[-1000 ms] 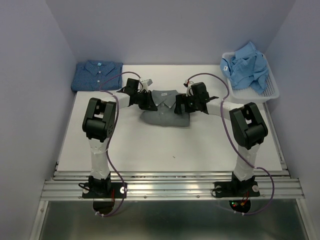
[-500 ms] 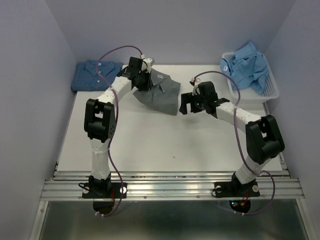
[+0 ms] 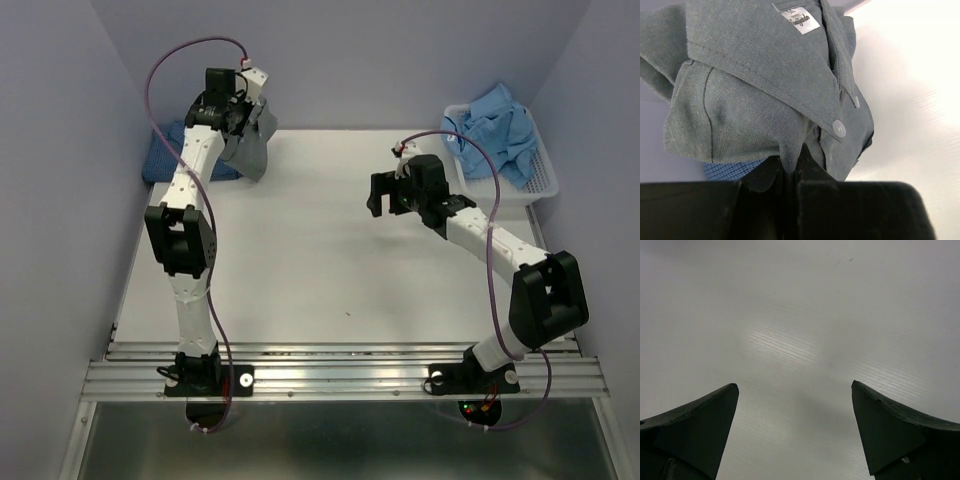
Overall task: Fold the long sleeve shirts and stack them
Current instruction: Neatly place the folded shirt to the corner
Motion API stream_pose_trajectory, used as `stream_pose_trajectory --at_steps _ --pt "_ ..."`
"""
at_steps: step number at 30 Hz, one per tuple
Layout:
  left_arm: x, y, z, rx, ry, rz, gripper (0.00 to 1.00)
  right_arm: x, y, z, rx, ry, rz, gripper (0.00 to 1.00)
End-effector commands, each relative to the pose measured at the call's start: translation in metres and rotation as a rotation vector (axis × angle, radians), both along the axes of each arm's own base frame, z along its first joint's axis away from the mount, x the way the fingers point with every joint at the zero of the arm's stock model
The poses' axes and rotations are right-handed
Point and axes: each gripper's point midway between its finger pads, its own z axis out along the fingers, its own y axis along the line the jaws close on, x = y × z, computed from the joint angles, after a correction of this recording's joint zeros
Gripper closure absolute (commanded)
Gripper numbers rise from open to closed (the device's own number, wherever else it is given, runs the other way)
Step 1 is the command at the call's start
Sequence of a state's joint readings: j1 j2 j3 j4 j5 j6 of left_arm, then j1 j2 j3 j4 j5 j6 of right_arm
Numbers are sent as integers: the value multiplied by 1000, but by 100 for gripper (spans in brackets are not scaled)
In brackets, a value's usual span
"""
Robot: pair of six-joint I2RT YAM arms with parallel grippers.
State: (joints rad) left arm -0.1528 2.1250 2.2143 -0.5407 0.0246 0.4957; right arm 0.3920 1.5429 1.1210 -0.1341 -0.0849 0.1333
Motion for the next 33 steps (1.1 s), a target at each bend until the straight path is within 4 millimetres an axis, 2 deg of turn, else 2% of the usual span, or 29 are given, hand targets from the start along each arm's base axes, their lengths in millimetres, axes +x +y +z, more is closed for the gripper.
stream_pose_trajectory --at_steps 1,3,5,10,13,14,17,18,19,21,22,23,25,26,28,30,31,33 --pt "22 32 35 41 -111 19 100 8 -5 13 -11 -43 -20 0" --pt "26 50 38 -4 -107 27 100 9 -6 7 -24 -29 -25 0" --pt "30 53 41 -56 -117 -3 100 11 -7 7 -31 -23 -29 0" --pt "35 89 31 -90 -109 50 100 11 -5 4 -31 -15 -21 0" --pt "41 116 17 -137 -100 90 100 12 -5 -1 -41 -5 -23 0" --pt "44 114 13 -153 -98 91 100 13 -6 -3 -45 0 -23 0" --pt "59 137 2 -214 -128 150 100 15 -6 -9 -63 17 -24 0" --pt "62 140 -2 -229 -132 162 100 16 -7 -11 -72 22 -27 0" --pt "66 140 -16 -245 -112 155 100 17 -8 -12 -83 32 -31 0" --pt "72 143 -23 -240 -119 153 100 18 -12 -17 -110 41 -42 0" --pt "75 150 -33 -228 -115 183 95 18 -13 -18 -118 48 -40 0" --pt "81 156 -30 -218 -147 214 73 20 -18 -19 -137 47 -63 0" --pt "87 174 -31 -193 -185 308 18 20 -20 -20 -149 52 -65 0" --pt "89 192 -27 -182 -223 419 1 19 -21 -21 -153 54 -69 0" --pt "88 220 -6 -152 -318 582 1 19 -22 -22 -158 57 -73 0" --pt "87 222 18 -180 -378 609 1 17 -21 -25 -156 69 -67 0" --pt "82 218 42 -198 -414 588 1 16 -20 -25 -152 69 -66 0" --pt "76 212 61 -217 -445 580 1 16 -20 -26 -144 76 -73 0"
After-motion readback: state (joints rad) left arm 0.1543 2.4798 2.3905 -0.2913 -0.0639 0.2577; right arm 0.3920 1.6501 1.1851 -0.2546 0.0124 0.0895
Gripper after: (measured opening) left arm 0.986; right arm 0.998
